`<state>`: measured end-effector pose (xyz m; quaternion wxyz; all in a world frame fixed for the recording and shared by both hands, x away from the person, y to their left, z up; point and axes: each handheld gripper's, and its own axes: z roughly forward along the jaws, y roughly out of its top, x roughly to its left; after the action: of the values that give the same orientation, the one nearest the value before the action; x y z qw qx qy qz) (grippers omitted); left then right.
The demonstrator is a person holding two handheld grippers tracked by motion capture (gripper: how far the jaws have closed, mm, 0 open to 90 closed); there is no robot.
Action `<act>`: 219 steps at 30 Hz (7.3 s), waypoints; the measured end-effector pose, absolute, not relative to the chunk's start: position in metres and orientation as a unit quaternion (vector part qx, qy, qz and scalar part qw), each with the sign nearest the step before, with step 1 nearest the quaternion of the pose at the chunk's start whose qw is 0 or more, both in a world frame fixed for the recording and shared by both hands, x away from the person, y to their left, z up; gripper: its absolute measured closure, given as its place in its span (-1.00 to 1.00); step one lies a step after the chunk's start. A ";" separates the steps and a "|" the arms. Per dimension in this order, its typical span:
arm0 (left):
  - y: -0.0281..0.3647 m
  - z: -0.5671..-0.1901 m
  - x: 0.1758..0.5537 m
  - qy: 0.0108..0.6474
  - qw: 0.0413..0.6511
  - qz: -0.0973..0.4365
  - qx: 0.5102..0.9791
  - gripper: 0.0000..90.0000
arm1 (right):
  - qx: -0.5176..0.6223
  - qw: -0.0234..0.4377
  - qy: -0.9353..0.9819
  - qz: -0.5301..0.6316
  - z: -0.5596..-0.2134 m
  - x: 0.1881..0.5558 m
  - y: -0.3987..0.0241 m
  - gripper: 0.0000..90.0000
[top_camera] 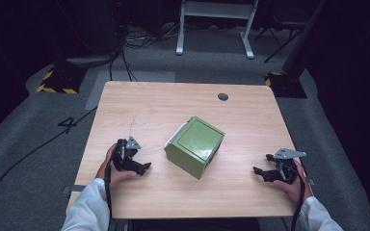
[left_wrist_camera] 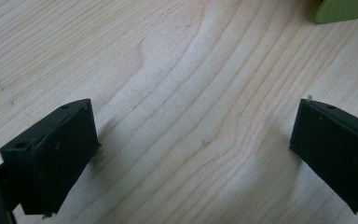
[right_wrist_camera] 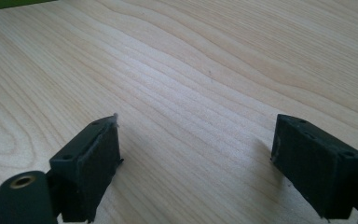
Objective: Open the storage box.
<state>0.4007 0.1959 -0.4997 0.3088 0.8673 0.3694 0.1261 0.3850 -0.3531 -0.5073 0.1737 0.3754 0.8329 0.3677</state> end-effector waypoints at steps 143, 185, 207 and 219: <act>0.223 -0.464 0.469 0.401 0.422 0.133 0.802 0.07 | 0.375 0.173 0.833 0.368 -0.507 0.386 -0.353 -0.66; 0.230 -0.417 0.395 0.356 0.374 0.247 0.820 -0.38 | 0.374 0.173 0.834 0.368 -0.507 0.386 -0.353 -0.66; 0.221 -0.449 0.375 0.334 0.338 0.192 0.859 -0.63 | 0.374 0.173 0.834 0.368 -0.507 0.386 -0.353 -0.66; 0.214 -0.458 0.366 0.330 0.310 0.171 0.875 -0.60 | 0.374 0.173 0.834 0.368 -0.507 0.386 -0.353 -0.66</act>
<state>0.3661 0.2136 -0.4585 0.3100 0.8752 0.3296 0.1714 0.3855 -0.3527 -0.5073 0.1732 0.3743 0.8335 0.3675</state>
